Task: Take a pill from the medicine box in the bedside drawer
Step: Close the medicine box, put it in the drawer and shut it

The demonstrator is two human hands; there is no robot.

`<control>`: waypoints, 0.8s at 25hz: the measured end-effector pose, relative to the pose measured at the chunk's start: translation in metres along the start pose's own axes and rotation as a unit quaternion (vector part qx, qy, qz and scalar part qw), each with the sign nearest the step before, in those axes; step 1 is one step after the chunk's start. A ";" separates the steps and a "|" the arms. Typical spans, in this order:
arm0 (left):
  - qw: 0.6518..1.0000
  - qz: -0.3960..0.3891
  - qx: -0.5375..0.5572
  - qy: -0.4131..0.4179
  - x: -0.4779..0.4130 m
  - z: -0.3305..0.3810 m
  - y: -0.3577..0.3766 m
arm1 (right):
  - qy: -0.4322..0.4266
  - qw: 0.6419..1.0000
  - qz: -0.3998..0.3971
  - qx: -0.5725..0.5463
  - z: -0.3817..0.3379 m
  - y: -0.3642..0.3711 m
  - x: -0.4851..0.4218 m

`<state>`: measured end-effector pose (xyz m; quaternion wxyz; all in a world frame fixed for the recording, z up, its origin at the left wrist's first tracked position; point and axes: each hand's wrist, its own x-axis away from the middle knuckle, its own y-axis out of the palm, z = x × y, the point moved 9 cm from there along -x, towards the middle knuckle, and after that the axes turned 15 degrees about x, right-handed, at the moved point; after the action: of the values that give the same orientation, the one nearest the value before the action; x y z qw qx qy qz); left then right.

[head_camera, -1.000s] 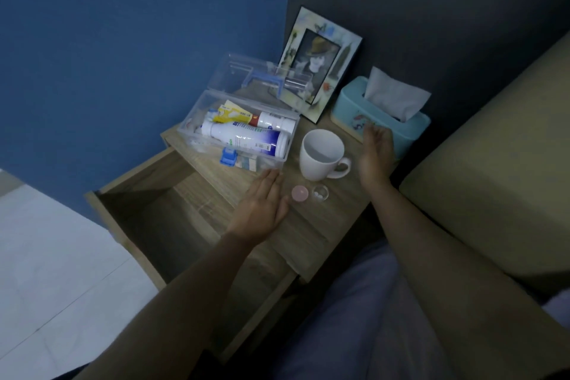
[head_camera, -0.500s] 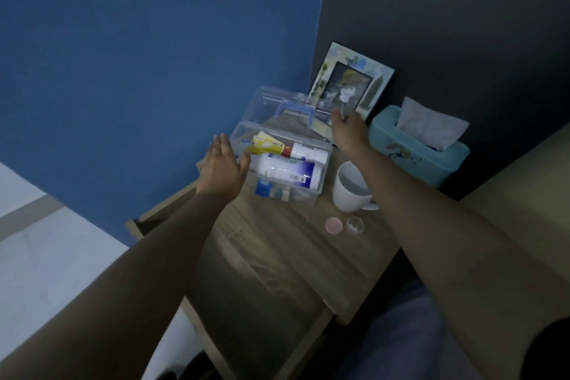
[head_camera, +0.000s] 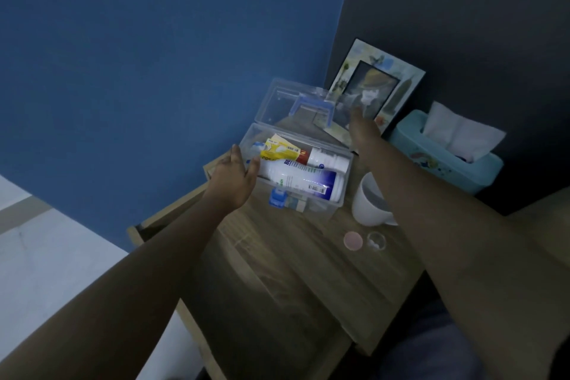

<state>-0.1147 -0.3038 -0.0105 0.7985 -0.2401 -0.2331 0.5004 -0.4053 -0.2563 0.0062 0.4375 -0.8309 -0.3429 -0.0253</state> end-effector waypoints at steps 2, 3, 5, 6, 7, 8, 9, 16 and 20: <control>1.000 0.003 0.006 -0.004 0.000 0.001 -0.002 | -0.006 0.998 0.037 -0.045 -0.009 -0.013 0.006; 1.000 0.002 0.016 -0.009 0.001 0.001 -0.003 | -0.018 0.997 0.051 -0.059 -0.015 -0.021 0.010; 0.997 0.012 0.064 -0.031 -0.001 -0.004 -0.008 | -0.056 0.995 0.068 -0.043 -0.027 -0.038 0.022; 0.993 0.025 0.107 -0.051 -0.002 -0.009 -0.013 | -0.082 0.994 0.075 -0.021 -0.030 -0.044 0.030; 0.980 0.044 0.177 -0.077 -0.005 -0.016 -0.018 | -0.115 0.990 0.082 -0.002 -0.031 -0.048 0.040; 0.955 0.057 0.268 -0.111 -0.006 -0.024 -0.020 | -0.150 0.985 0.086 0.007 -0.030 -0.050 0.052; 0.917 0.062 0.368 -0.139 -0.006 -0.029 -0.019 | -0.178 0.980 0.086 0.009 -0.027 -0.050 0.064; 0.854 0.030 0.498 -0.149 -0.002 -0.023 -0.017 | -0.327 0.930 0.076 0.151 0.016 -0.010 0.146; 0.962 0.073 0.245 -0.096 -0.004 -0.020 -0.031 | -0.313 0.876 0.099 0.353 0.029 0.021 0.160</control>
<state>-0.0827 -0.3227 -0.0076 0.7681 -0.0038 -0.1607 0.6198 -0.2785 -0.1554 0.0280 0.5718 -0.6154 -0.3638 0.4025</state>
